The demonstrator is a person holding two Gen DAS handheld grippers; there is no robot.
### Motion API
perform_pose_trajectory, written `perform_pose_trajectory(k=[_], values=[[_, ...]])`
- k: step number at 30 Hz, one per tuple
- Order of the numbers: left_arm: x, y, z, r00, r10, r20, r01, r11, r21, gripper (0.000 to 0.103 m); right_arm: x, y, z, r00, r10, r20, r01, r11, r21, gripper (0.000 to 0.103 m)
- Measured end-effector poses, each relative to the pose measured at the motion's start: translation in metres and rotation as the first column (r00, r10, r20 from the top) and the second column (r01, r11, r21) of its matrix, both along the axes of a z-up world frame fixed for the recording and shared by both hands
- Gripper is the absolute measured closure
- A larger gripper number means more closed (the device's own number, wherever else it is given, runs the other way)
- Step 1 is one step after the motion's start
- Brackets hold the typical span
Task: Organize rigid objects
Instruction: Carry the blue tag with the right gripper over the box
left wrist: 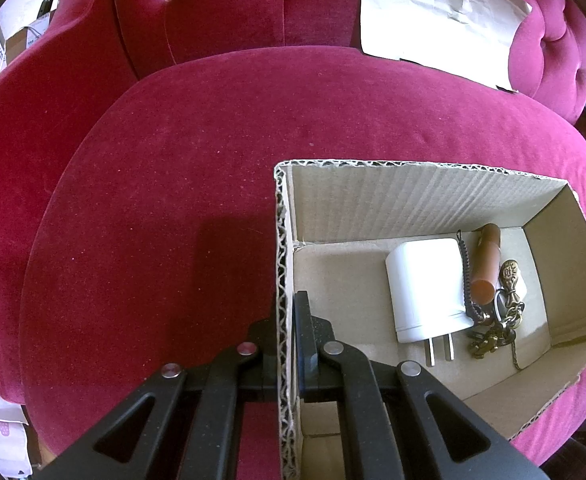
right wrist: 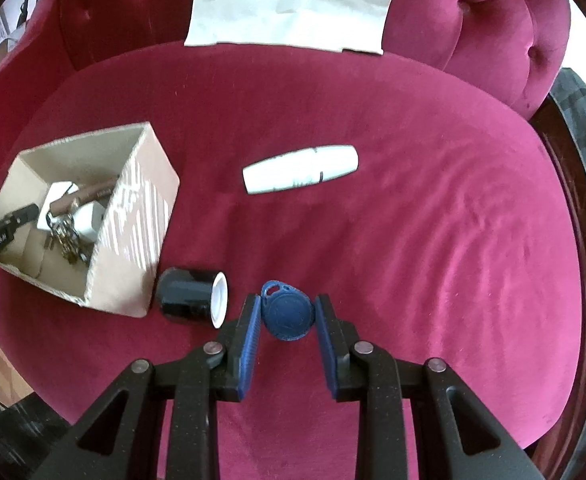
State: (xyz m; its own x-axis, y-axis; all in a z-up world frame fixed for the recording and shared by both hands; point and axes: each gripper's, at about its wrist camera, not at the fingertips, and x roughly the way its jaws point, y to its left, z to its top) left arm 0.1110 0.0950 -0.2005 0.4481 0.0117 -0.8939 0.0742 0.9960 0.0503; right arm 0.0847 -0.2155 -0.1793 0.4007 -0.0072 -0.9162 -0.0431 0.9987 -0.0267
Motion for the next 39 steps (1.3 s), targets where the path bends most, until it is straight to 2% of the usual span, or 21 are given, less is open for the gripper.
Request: perform_pose_trajectory(k=[5, 14, 28, 39], values=[[0.000, 0.000, 0.000, 1.000, 0.002, 0.000, -0.002, 1.000, -0.003, 0.100, 0.000, 0.003, 0.019, 0.999, 0.001, 0.037, -0.001, 1.000, 0.007, 0.074], [-0.001, 0.001, -0.001, 1.000, 0.002, -0.001, -0.002, 1.000, -0.007, 0.100, -0.008, 0.033, 0.048, 0.992, 0.043, 0.123, -0.044, 0.999, 0.010, 0.074], [0.000, 0.004, 0.000, 1.000, 0.003, -0.001, -0.003, 1.000, -0.013, 0.100, 0.005, 0.070, 0.062, 0.979, 0.096, 0.177, -0.106, 0.993, 0.048, 0.074], [0.000, 0.006, 0.001, 1.000, -0.001, -0.002, 0.000, 1.000, -0.018, 0.100, 0.015, 0.101, 0.067, 0.974, 0.126, 0.187, -0.144, 0.986, 0.082, 0.074]])
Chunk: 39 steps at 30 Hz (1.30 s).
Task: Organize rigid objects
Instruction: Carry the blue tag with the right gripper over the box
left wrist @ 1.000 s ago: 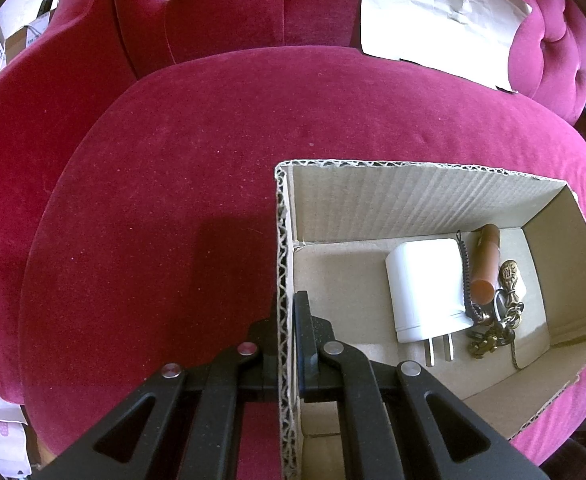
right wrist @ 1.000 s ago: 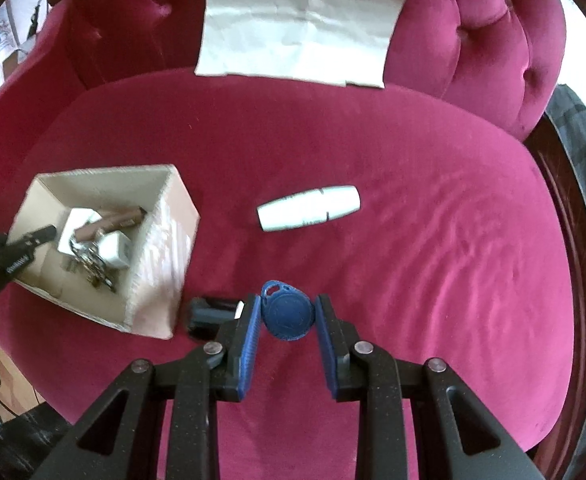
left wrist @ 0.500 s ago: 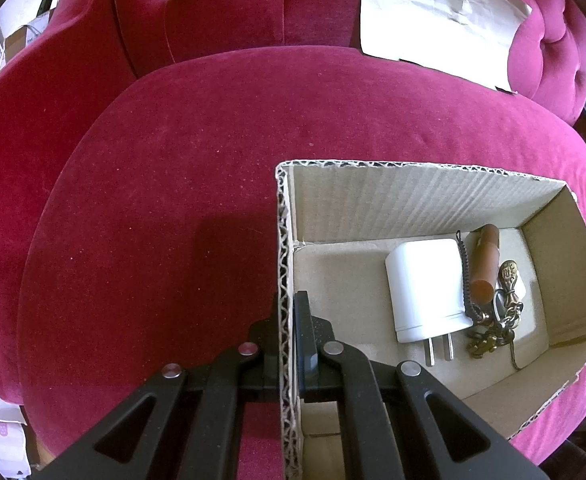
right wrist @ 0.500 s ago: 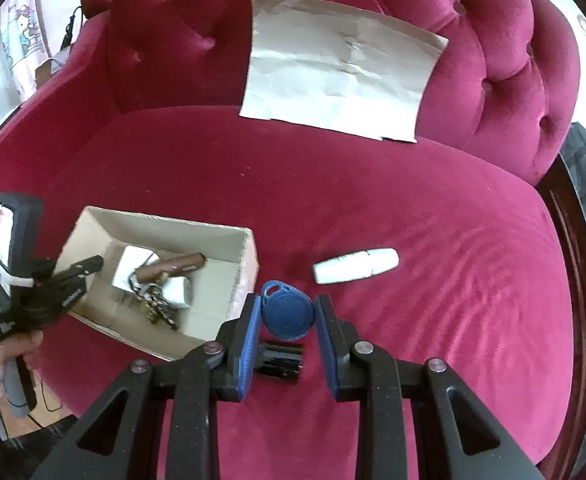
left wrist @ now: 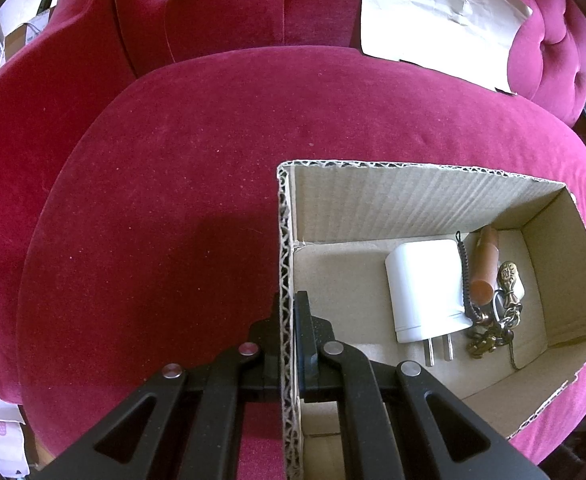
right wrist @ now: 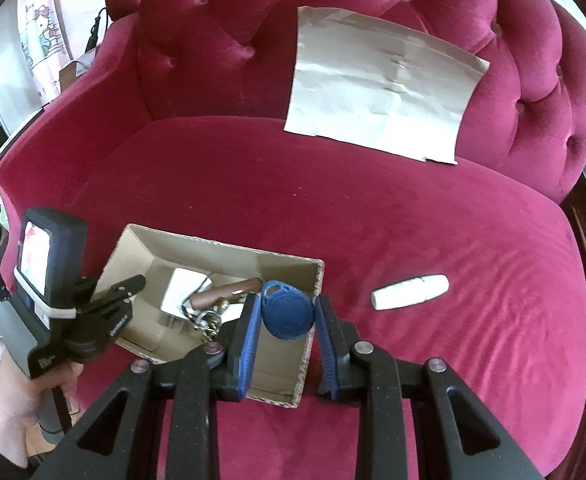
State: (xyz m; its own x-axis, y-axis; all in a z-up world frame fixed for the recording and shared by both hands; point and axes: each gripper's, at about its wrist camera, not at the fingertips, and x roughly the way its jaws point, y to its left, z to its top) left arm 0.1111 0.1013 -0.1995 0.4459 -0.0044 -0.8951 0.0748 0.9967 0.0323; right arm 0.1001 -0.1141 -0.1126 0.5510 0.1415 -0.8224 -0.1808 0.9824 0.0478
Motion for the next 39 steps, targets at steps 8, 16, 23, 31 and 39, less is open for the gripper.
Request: perform_pose_trajectory(k=[8, 16, 23, 31, 39], values=[[0.000, 0.003, 0.000, 1.000, -0.003, -0.001, 0.003, 1.000, -0.007, 0.100, 0.007, 0.018, -0.005, 1.000, 0.020, -0.010, -0.019, 1.000, 0.019, 0.074], [0.001, 0.006, 0.001, 1.000, -0.008, -0.003, 0.008, 1.000, -0.013, 0.100, 0.017, 0.036, -0.014, 0.999, 0.040, -0.027, -0.039, 0.999, 0.032, 0.074], [0.000, 0.007, 0.001, 1.000, -0.011, -0.002, 0.011, 1.000, -0.016, 0.100, 0.024, 0.049, -0.022, 0.998, 0.054, -0.040, -0.052, 0.997, 0.048, 0.074], [0.001, 0.007, 0.001, 1.000, -0.012, -0.002, 0.012, 1.000, -0.015, 0.100, 0.034, 0.066, -0.037, 0.995, 0.065, -0.070, -0.060, 0.996, 0.071, 0.074], [0.001, 0.008, 0.001, 1.000, -0.012, -0.003, 0.012, 1.000, -0.014, 0.100, 0.041, 0.080, -0.050, 0.992, 0.076, -0.100, -0.066, 0.993, 0.099, 0.074]])
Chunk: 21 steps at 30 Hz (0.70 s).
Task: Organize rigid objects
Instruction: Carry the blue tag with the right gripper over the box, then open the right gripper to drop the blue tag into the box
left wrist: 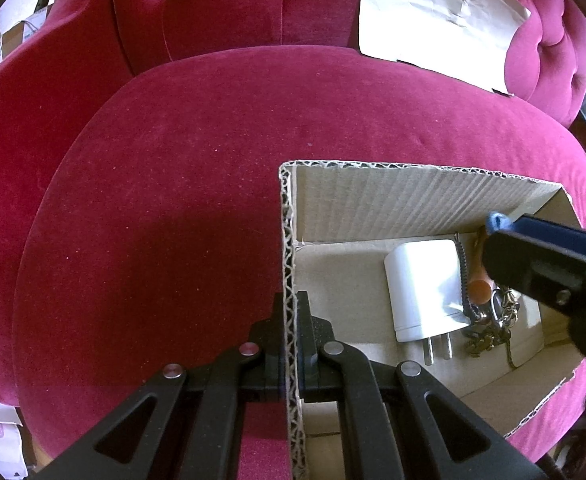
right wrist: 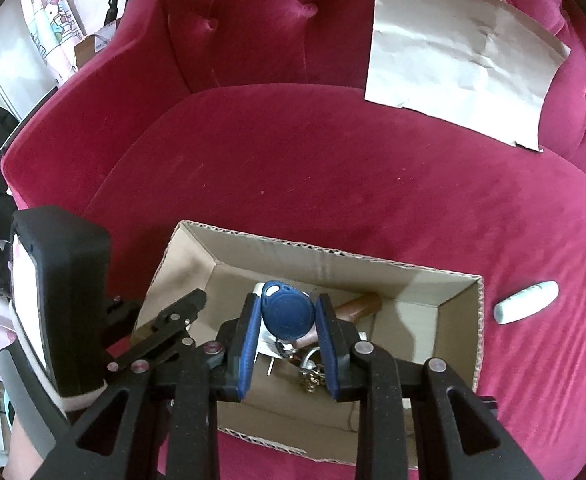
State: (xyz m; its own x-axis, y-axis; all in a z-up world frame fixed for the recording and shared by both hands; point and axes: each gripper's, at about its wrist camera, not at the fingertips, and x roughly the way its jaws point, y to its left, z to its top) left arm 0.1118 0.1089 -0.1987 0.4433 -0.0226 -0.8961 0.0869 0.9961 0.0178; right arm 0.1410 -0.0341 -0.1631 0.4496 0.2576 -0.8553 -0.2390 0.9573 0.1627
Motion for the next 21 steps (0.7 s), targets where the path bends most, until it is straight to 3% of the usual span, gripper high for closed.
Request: perform_pose_trajectory(k=[14, 16, 17, 19, 21], values=[[-0.0004, 0.0004, 0.0005, 1.000, -0.001, 0.001, 0.001, 1.000, -0.001, 0.100, 0.0086, 0.0021, -0.0088, 1.000, -0.011, -0.010, 0.011, 1.000, 0.007, 0.073], [-0.0008, 0.0004, 0.0007, 1.000, -0.001, 0.001, 0.001, 1.000, -0.001, 0.100, 0.0056, 0.0029, -0.0070, 1.000, -0.011, 0.000, 0.011, 1.000, -0.009, 0.065], [-0.0009, 0.0005, 0.0008, 1.000, 0.000, 0.001, 0.000, 1.000, -0.002, 0.100, 0.0046, 0.0028, -0.0060, 1.000, -0.016, 0.009, 0.016, 1.000, -0.018, 0.056], [-0.0010, 0.0007, 0.0008, 1.000, 0.001, 0.000, -0.001, 1.000, -0.002, 0.100, 0.0041, 0.0020, -0.0046, 1.000, -0.023, 0.015, 0.023, 0.999, -0.027, 0.049], [-0.0012, 0.0005, 0.0007, 1.000, 0.001, 0.001, -0.001, 1.000, -0.001, 0.100, 0.0039, 0.0005, -0.0036, 0.999, -0.032, 0.019, 0.032, 0.999, -0.035, 0.034]])
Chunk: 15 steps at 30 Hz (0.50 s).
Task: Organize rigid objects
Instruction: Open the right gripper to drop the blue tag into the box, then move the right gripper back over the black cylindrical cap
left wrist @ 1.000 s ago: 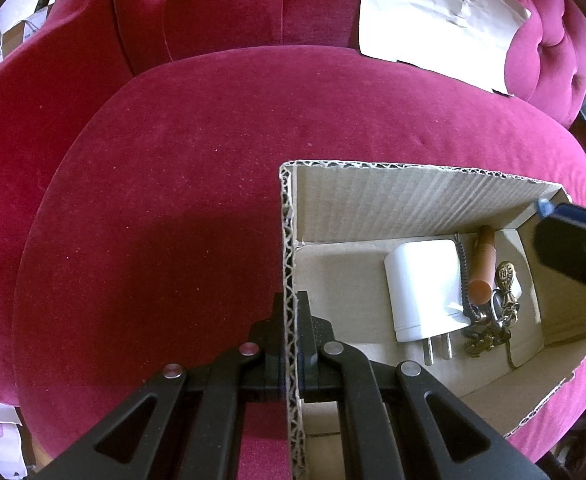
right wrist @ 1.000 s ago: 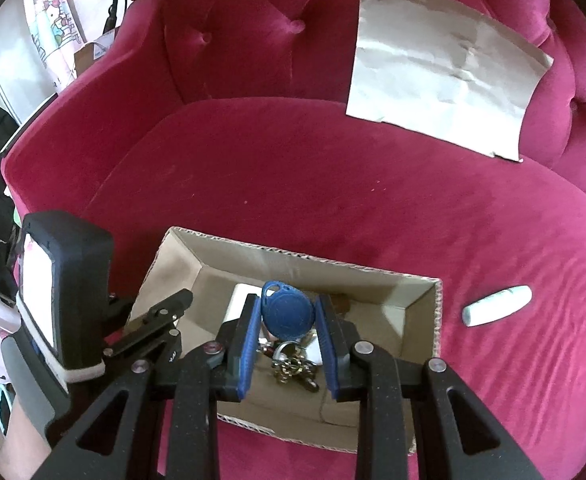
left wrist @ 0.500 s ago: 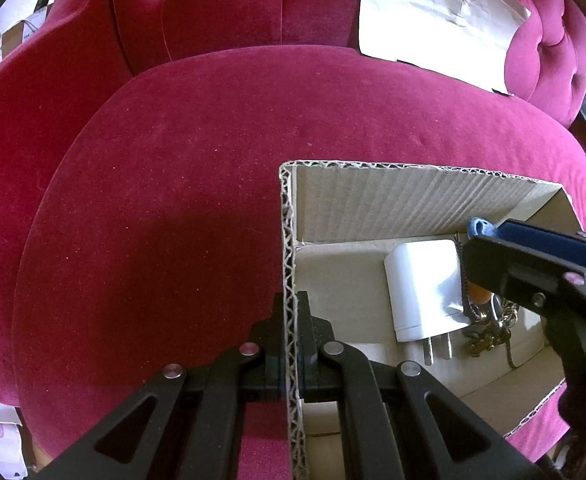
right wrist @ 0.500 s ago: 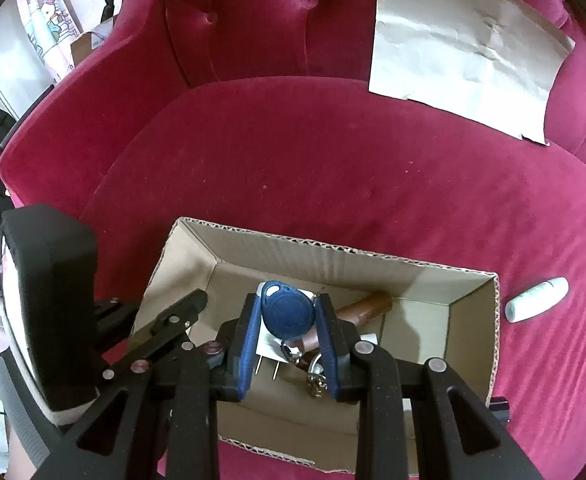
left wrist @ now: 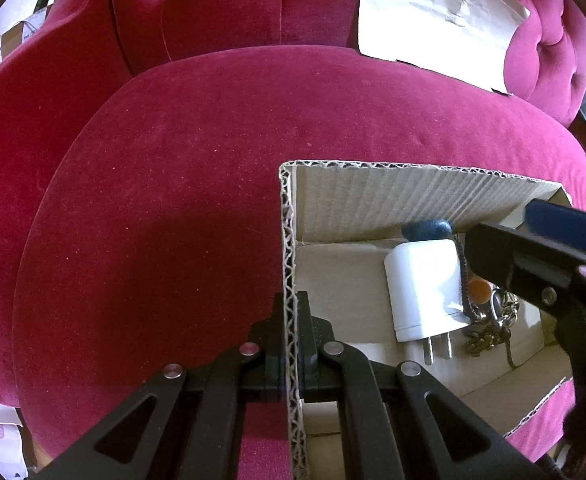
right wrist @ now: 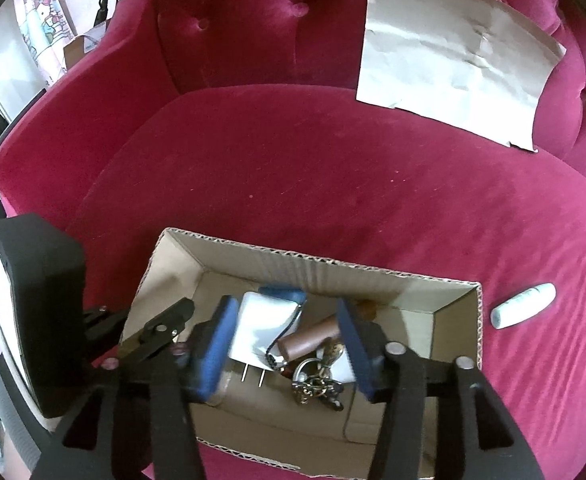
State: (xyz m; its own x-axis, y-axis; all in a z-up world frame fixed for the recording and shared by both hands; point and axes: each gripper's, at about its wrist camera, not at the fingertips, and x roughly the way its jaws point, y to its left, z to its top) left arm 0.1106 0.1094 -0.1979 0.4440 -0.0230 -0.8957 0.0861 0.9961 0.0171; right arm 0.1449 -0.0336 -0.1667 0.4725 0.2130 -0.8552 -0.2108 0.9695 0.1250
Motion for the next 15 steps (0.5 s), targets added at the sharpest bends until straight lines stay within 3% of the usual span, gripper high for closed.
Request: perform_pose_trajectory(k=[8, 15], values=[[0.0003, 0.0005, -0.0004, 1.000, 0.004, -0.002, -0.004, 1.000, -0.005, 0.100, 0.0002, -0.0067, -0.0003, 0.999, -0.040, 0.033, 0.043, 0.995, -0.086, 0.002], [0.0011, 0.0003, 0.0000, 1.000, 0.003, -0.003, -0.003, 1.000, -0.003, 0.100, 0.0019, -0.0098, -0.0008, 0.999, -0.036, 0.028, 0.038, 0.996, -0.084, 0.000]])
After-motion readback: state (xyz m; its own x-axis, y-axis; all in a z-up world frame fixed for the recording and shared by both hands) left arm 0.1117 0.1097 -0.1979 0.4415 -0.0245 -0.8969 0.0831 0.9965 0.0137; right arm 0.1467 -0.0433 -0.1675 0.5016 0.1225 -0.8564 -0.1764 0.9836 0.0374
